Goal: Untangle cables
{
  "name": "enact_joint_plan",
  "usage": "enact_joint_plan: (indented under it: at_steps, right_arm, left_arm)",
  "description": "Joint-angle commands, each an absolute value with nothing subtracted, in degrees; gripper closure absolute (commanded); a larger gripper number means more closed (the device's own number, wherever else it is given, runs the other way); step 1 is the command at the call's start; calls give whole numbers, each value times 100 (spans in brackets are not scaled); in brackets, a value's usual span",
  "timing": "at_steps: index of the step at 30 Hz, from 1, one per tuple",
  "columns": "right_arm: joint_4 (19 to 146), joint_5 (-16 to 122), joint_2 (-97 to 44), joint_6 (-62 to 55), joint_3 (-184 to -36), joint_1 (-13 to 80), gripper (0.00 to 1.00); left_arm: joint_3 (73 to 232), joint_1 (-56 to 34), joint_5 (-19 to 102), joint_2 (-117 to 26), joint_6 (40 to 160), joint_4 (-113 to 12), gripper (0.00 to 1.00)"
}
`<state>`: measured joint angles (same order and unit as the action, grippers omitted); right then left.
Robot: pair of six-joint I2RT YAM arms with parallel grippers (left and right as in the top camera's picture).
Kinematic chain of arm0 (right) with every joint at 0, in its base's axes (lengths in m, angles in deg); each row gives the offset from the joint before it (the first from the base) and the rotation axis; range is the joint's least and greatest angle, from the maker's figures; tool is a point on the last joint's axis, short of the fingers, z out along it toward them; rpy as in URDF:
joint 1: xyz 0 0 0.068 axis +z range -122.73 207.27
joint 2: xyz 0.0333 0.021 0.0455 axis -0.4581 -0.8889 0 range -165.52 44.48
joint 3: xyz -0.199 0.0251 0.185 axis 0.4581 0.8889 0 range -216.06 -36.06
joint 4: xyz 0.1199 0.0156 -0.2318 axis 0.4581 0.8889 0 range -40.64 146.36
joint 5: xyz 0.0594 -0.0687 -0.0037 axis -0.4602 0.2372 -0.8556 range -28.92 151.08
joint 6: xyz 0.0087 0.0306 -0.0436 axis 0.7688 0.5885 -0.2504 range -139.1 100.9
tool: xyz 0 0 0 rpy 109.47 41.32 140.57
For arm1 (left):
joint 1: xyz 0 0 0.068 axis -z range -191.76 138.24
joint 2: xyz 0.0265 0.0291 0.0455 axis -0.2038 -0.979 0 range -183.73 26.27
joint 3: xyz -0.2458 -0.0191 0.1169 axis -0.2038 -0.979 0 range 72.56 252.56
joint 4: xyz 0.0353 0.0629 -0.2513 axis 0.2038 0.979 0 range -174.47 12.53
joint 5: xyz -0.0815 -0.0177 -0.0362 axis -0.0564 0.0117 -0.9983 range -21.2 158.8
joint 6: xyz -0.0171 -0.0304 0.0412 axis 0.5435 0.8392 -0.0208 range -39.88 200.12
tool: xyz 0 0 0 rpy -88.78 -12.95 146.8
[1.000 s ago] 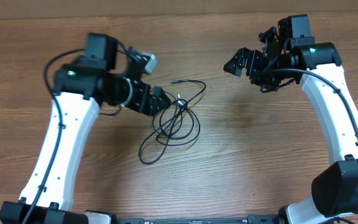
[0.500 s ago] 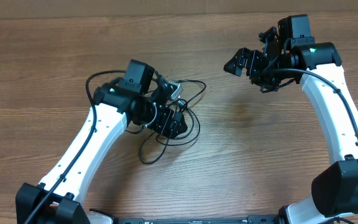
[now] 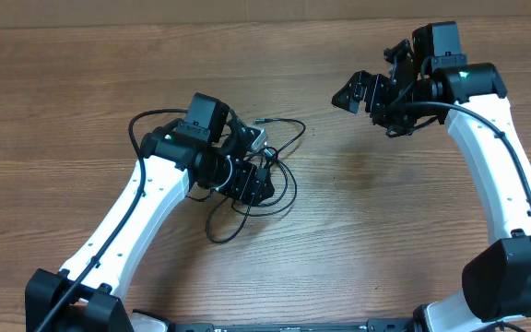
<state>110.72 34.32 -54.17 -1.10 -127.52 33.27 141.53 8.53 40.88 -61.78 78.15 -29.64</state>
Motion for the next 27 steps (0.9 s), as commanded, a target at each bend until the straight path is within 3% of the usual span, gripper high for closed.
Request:
enact_joint_plan:
  at_steps: [1, 13, 20, 27]
  right_arm:
    - [11057, 3451, -5358, -110, -12796, 3320, 0]
    - [11057, 3451, -5358, -110, -12796, 3320, 0]
    - [11057, 3451, -5358, -110, -12796, 3320, 0]
    - [11057, 3451, -5358, -110, -12796, 3320, 0]
  left_arm:
    - [14116, 971, 4497, -6062, 7845, -2973, 23]
    - [14113, 1338, 5133, -6062, 7957, -3126, 34]
    - [13842, 1419, 6189, -6062, 8291, -3456, 28]
    - [13082, 1419, 6280, -6062, 8532, -4289, 30]
